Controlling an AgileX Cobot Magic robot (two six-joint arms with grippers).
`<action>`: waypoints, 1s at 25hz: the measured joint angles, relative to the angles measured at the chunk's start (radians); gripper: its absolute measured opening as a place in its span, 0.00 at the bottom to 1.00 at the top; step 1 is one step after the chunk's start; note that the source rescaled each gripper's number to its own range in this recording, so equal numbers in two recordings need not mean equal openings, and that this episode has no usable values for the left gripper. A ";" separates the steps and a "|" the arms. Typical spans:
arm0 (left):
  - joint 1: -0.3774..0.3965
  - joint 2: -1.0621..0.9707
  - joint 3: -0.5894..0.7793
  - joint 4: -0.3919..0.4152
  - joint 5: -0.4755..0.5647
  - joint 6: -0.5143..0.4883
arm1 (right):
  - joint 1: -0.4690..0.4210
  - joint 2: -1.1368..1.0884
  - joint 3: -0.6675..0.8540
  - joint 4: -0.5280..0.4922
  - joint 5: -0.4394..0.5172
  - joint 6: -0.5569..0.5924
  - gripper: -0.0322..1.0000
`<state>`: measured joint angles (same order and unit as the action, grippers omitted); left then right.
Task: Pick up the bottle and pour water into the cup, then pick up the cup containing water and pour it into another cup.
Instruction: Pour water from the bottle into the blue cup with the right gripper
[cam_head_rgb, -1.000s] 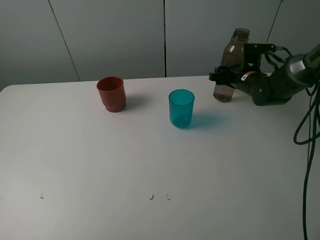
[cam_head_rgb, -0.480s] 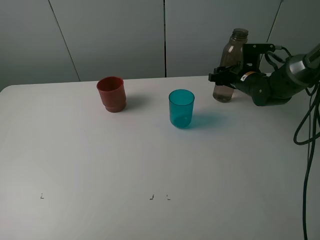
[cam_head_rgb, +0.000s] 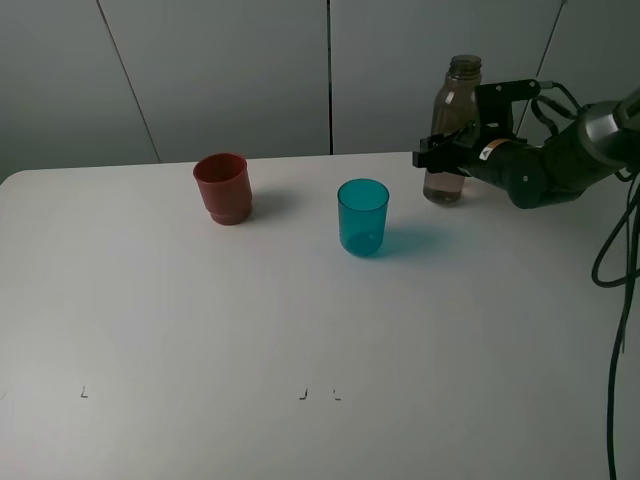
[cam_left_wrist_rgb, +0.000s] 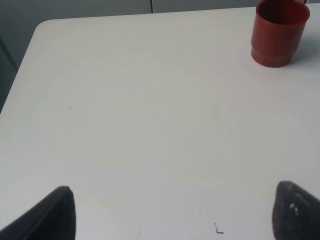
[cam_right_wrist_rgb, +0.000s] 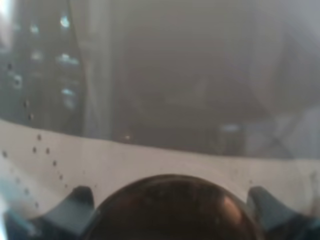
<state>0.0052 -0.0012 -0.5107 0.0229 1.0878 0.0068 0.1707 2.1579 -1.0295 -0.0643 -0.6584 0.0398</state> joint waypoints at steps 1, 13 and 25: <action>0.000 0.000 0.000 0.000 0.000 0.000 | 0.000 -0.017 0.000 -0.010 0.005 -0.007 0.03; 0.000 0.000 0.000 0.000 0.000 0.000 | -0.001 -0.107 0.000 -0.283 0.045 -0.116 0.03; 0.000 0.000 0.000 0.000 0.000 0.000 | -0.001 -0.109 0.000 -0.317 0.058 -0.521 0.03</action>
<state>0.0052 -0.0012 -0.5107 0.0229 1.0878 0.0068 0.1693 2.0488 -1.0295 -0.3814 -0.5999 -0.4809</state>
